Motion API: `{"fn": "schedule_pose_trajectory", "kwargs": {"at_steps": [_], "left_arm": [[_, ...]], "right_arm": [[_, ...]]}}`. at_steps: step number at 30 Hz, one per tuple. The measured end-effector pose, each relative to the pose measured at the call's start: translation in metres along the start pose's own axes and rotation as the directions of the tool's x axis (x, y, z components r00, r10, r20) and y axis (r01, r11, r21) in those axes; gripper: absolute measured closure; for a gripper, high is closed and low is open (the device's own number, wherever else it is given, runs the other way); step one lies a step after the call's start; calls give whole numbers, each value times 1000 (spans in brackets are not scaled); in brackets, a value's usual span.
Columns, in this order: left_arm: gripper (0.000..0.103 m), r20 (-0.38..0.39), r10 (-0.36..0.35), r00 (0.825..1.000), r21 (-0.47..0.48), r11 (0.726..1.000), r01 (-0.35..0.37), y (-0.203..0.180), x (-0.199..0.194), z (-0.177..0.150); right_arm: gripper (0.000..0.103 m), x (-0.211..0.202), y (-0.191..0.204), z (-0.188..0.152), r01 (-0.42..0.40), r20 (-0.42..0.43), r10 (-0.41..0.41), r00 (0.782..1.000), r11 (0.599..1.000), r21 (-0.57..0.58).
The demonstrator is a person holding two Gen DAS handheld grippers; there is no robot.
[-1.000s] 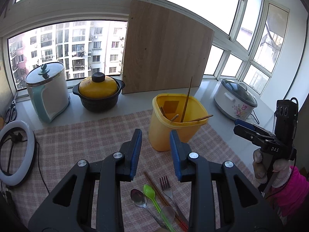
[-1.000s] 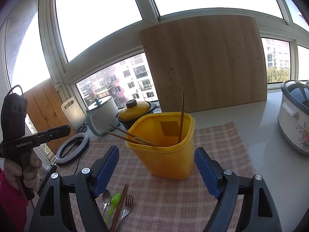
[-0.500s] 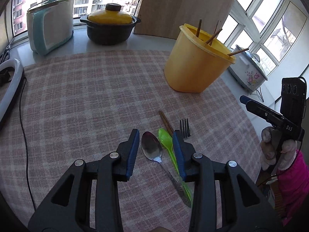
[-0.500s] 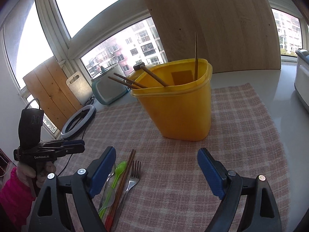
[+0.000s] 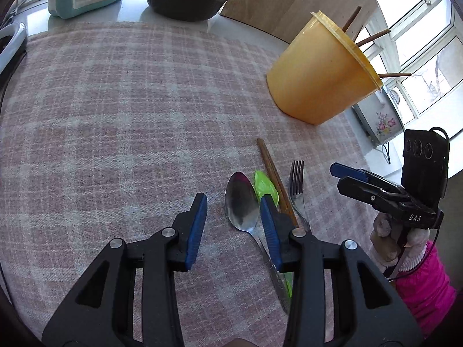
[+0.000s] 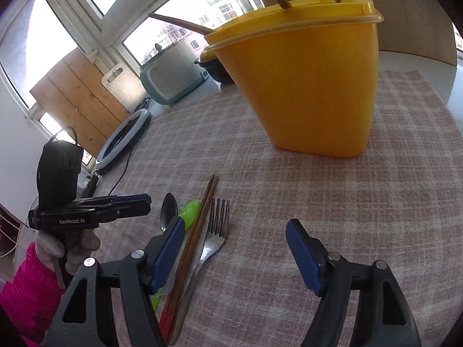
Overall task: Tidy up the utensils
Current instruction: 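Move both tools back to the spoons and fork on the cloth, then close the left tool on the green spoon while the right tool grasps chopsticks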
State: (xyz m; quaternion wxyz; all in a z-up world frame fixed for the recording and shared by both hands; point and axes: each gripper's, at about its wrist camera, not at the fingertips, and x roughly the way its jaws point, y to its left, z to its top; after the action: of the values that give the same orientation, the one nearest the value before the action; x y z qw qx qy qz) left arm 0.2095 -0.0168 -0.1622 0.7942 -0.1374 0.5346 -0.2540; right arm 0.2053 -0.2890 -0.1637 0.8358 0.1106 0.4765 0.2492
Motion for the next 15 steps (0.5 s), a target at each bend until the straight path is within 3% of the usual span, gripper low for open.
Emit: {"fn": "schedule_pose_trajectory", "kwargs": {"at_steps": [7,15], "left_arm": [[65,3,-25,1000,-8,1000,25,1,11,0],[65,40,-1,999,33,999,0,-9,18,-3]], "right_arm": [[44,31,5,3,-16,-59,16,998,1000,3],[52,41,14,8,9,-52,-10,999,1000,-21]]}}
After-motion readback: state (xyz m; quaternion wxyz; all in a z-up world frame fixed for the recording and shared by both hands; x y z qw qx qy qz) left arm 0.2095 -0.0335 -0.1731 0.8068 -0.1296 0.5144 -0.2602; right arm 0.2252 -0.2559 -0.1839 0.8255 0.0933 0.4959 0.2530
